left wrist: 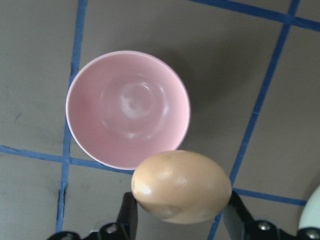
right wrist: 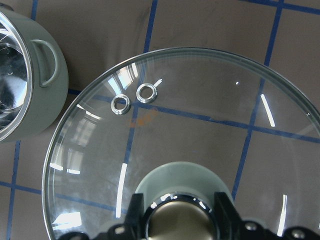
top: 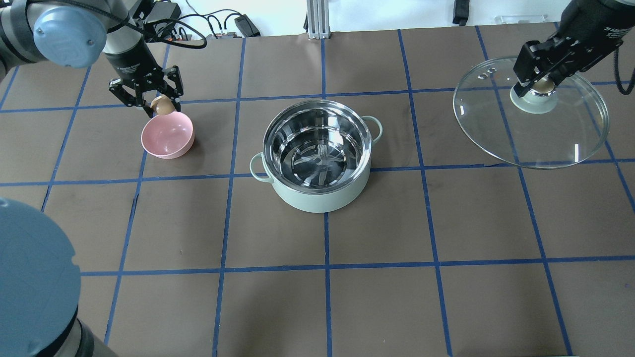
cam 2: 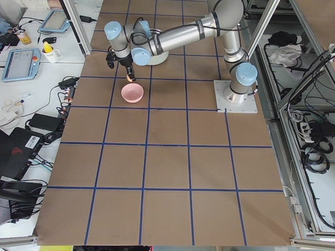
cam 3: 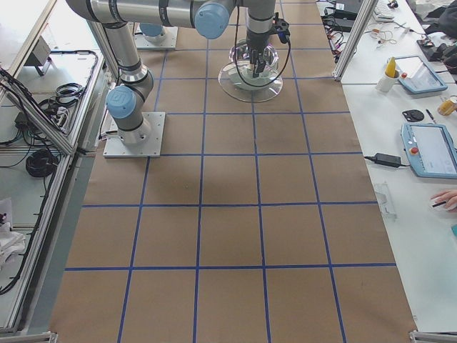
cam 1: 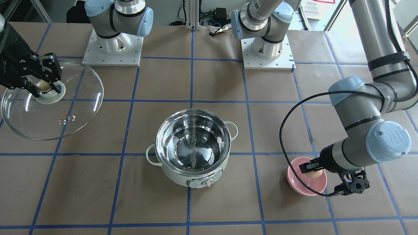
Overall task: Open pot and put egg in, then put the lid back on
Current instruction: 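Carry the egg over the pot and release it inside with the left gripper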
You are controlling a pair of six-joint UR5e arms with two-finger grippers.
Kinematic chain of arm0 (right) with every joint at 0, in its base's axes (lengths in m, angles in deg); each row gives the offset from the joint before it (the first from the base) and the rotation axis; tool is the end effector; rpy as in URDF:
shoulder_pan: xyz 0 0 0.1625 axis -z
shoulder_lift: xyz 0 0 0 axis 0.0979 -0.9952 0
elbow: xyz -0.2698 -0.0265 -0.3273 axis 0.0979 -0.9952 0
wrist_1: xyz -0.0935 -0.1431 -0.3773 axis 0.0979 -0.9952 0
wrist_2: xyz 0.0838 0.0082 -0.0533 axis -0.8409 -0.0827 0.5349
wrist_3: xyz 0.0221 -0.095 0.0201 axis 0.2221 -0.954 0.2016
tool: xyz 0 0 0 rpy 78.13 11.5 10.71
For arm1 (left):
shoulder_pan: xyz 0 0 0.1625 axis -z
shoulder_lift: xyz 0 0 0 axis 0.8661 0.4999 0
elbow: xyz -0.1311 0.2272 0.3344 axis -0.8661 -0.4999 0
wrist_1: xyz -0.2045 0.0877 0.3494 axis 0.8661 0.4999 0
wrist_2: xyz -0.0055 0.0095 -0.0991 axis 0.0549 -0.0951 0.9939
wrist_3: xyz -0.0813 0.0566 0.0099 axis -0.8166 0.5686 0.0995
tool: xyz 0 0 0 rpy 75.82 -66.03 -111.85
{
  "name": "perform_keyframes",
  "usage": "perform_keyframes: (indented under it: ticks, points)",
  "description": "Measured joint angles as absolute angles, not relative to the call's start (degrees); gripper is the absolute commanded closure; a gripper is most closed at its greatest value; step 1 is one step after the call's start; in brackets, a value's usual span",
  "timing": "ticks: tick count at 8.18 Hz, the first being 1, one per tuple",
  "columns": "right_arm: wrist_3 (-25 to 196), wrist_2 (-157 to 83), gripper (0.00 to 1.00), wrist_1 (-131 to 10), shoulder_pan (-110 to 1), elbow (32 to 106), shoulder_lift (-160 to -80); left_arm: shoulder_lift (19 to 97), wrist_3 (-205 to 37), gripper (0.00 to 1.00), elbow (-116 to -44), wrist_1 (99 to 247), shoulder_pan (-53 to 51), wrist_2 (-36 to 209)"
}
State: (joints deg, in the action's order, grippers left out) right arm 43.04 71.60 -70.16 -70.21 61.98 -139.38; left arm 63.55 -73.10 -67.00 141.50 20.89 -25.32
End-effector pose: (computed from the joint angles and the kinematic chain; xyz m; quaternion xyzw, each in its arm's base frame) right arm 0.0149 -0.5177 0.5102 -0.0995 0.9942 -0.0128 0.0380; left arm -0.0285 -0.6609 0.3415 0.1114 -0.9911 -0.0729 0.0008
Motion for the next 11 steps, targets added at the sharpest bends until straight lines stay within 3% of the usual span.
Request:
perform_keyframes:
  ticks: [3, 8, 9, 10, 11]
  points:
    - [43.0, 71.6, 1.0, -69.8, -70.1, 62.0, -140.0, 59.9, -80.8, 0.76, -65.0, 144.7, 31.7, -19.8]
    - [43.4, 71.4, 1.0, -69.7, -70.3, 62.2, -140.2, 62.5, -87.4, 0.73, -65.9, 143.6, 42.4, -12.4]
    - [43.5, 71.4, 1.0, -69.7, -70.3, 62.2, -140.3, 63.8, -87.8, 0.55, -66.2, 143.4, 43.1, -12.0]
    - [43.5, 71.4, 1.0, -69.7, -70.3, 62.2, -140.3, 65.1, -87.9, 0.52, -66.3, 143.4, 43.3, -11.3]
    - [43.5, 71.3, 1.0, -69.7, -70.3, 62.2, -140.3, 66.0, -88.1, 0.42, -66.4, 143.3, 43.5, -10.7]
